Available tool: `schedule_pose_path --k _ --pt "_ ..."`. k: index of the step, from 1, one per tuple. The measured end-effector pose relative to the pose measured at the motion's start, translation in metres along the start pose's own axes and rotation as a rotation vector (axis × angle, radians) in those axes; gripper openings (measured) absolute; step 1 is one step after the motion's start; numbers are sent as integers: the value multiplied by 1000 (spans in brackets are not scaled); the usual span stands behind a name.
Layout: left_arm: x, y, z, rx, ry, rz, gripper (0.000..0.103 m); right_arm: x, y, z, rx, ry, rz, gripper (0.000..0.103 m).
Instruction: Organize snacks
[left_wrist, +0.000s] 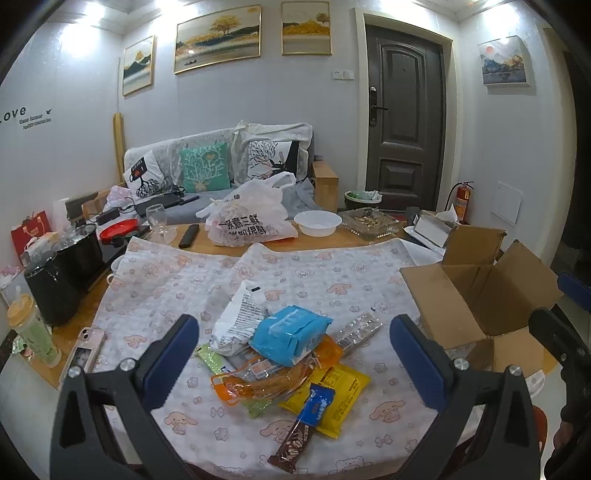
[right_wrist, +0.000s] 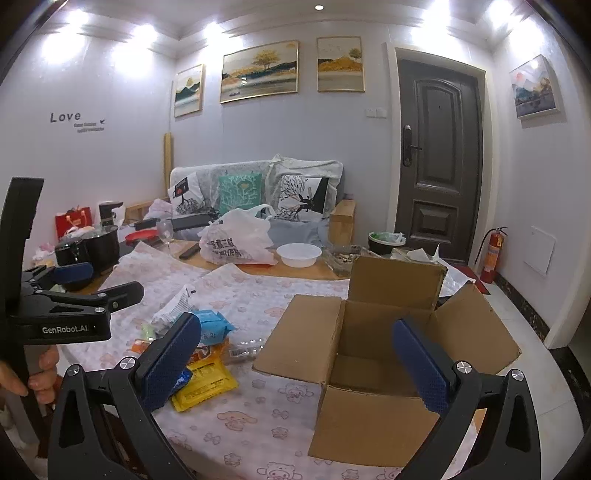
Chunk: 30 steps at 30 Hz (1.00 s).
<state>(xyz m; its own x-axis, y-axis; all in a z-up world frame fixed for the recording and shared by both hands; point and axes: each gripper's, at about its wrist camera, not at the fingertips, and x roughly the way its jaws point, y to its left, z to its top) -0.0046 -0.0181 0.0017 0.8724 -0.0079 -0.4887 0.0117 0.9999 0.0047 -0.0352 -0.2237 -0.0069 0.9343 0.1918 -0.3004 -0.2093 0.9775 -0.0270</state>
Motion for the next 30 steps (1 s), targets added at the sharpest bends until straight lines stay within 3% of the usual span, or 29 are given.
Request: schedule_pose_path --k 30 --pt "5 -5 -3 -4 12 -7 102 2 -2 -3 -2 10 -5 103"
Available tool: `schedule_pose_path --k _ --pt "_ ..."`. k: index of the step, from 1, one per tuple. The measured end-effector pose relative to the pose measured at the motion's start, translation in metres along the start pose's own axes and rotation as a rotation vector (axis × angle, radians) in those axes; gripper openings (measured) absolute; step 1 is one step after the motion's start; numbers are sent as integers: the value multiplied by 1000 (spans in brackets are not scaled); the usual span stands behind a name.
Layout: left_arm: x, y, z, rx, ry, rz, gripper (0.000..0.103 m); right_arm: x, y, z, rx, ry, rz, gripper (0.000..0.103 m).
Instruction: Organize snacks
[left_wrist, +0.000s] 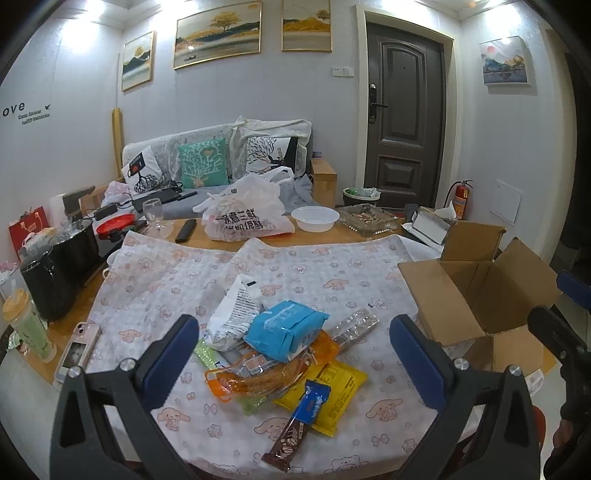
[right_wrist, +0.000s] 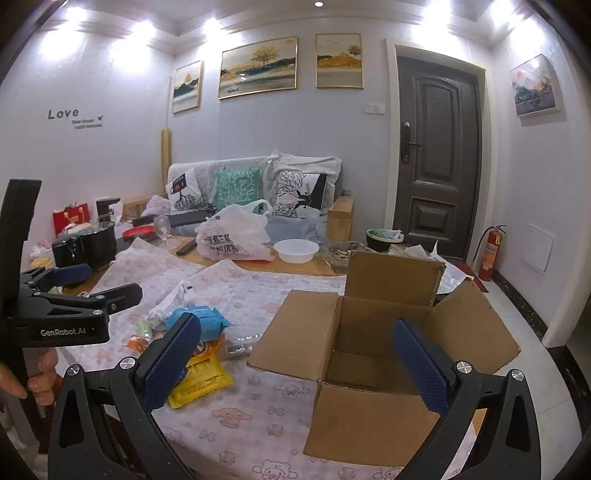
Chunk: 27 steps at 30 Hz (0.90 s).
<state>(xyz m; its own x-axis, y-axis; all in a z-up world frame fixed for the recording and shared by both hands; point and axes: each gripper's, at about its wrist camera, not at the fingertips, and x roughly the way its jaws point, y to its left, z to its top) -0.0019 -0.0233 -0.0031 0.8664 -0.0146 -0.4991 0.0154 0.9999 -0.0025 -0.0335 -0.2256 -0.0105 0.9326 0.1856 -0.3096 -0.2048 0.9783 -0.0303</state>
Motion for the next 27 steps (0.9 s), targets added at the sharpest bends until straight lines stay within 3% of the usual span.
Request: schedule_pose_path --k 27 --pt "2 -2 -3 -6 8 -10 102 -5 -1 0 3 0 -7 103"
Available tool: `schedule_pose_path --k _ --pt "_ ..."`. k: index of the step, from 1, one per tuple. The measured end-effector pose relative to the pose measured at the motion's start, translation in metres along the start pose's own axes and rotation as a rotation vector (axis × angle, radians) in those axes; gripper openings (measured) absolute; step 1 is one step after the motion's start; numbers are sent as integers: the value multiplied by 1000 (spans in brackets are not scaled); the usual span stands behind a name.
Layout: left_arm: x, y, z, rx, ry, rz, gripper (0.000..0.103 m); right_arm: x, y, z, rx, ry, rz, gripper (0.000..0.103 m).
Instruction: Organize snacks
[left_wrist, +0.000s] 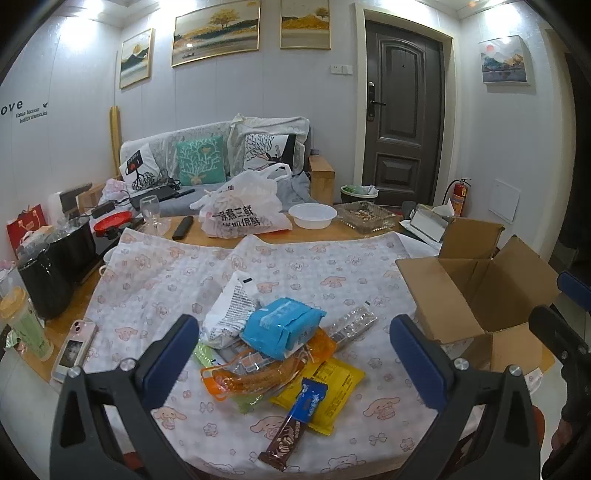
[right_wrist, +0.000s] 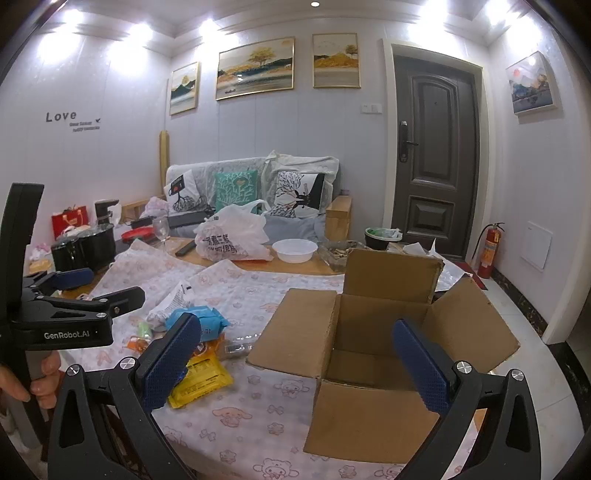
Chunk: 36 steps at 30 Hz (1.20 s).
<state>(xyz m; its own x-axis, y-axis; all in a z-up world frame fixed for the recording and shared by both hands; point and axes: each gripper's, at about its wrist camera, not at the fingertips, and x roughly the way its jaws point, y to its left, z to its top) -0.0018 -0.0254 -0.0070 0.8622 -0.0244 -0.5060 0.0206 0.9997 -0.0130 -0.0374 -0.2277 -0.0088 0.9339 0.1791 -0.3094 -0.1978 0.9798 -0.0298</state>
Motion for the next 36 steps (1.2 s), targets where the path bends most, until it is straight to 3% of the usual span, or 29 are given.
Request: schedule_pose_path --k 4,9,13,15,17,19,23,26,28,36 --pt "5 9 1 -23 10 -38 102 0 10 2 -22 8 -81 103" --pt "18 33 -5 -32 31 -59 102 8 44 0 -92 27 43 102" --pt "39 60 -21 -32 88 -130 102 29 79 -15 -128 90 107 69" --pt "49 70 -32 -27 107 -147 102 44 93 -28 -137 144 148 62" --pt "60 76 -46 -16 145 -164 102 66 104 -44 -131 225 169 49" --pt "74 81 -59 -35 218 -199 102 87 106 -61 -93 301 185 42" --pt "85 72 -76 -6 261 -298 101 116 105 -81 -58 393 173 41" --pt "91 61 -90 72 273 -297 93 125 104 -85 -58 419 166 41" --pt "94 56 -96 96 286 -305 76 128 102 -86 -61 427 164 41" --pt "72 60 -100 111 247 -329 68 132 100 -86 -57 427 178 41"
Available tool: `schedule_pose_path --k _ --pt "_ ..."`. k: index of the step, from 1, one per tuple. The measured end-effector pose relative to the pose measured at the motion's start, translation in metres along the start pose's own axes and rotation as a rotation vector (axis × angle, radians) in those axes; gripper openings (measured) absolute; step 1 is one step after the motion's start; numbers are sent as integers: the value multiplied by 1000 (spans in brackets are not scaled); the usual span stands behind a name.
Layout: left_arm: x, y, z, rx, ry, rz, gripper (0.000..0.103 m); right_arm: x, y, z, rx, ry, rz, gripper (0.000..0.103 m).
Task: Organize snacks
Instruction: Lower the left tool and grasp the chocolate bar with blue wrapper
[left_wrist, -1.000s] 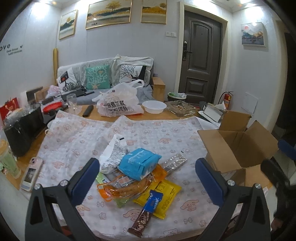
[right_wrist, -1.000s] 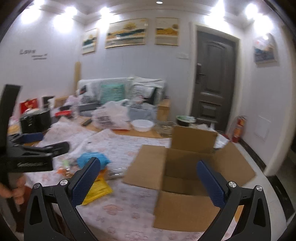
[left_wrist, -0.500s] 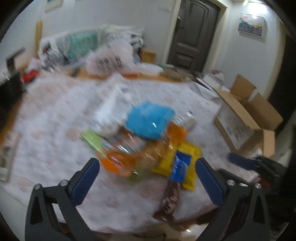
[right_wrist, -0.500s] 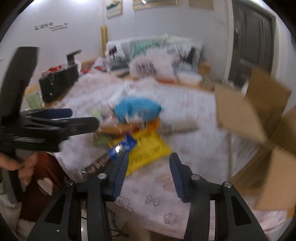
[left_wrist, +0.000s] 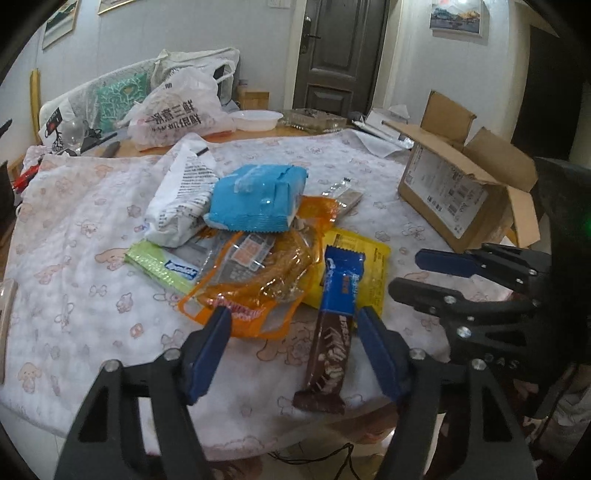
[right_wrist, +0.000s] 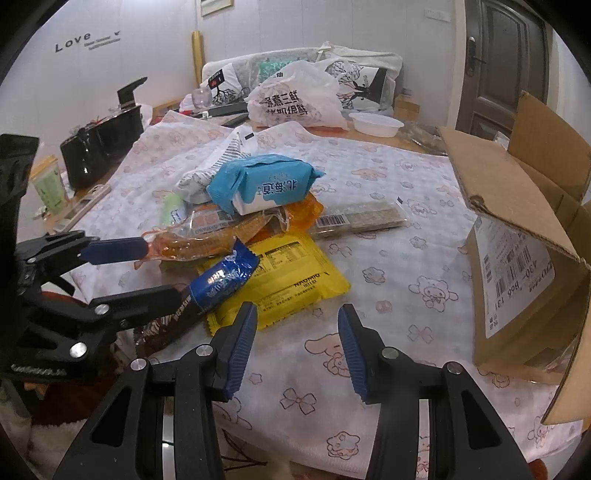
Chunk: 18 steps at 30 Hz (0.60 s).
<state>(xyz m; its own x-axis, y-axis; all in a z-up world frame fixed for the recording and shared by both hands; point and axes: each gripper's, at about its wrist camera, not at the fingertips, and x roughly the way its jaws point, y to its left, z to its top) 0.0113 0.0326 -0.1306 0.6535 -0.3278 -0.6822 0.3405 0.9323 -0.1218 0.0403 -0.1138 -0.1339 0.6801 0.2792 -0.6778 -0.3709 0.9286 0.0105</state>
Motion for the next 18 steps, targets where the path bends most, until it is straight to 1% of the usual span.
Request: schedule_pose_path --k 3,6,8,9,10,11,12,13,14,16,18 --pt "-9 -3 -2 -2 -15 -28 68 -3 0 0 1 -6 3 41" --pt "-5 -10 -9 22 11 -28 68 -4 0 0 7 -7 2 41" --pt "6 -11 -12 11 42 -36 57 -4 -1 -1 13 -5 0 41" --pt "11 -10 -13 -6 55 -46 45 -4 -2 -1 18 -5 -1 41" --pt "17 -10 -15 -17 67 -49 38 -4 -2 -2 22 -6 -1 41" --pt "21 -11 -16 -7 57 -35 38 -5 -3 -3 25 -7 -2 41" --pt "22 -14 -16 6 52 -25 35 -5 -4 -3 27 -7 -3 41" --pt "23 -15 -15 11 45 -14 25 -6 -4 -4 26 -8 -5 41" --pt "24 -14 -14 3 50 -18 19 -7 -5 -5 27 -8 -9 41" --pt "23 -12 -12 -14 51 -34 18 -7 -7 -6 37 -7 -10 41" --pt "19 -10 -9 -12 27 -25 17 -6 -8 -6 42 0 -6 41"
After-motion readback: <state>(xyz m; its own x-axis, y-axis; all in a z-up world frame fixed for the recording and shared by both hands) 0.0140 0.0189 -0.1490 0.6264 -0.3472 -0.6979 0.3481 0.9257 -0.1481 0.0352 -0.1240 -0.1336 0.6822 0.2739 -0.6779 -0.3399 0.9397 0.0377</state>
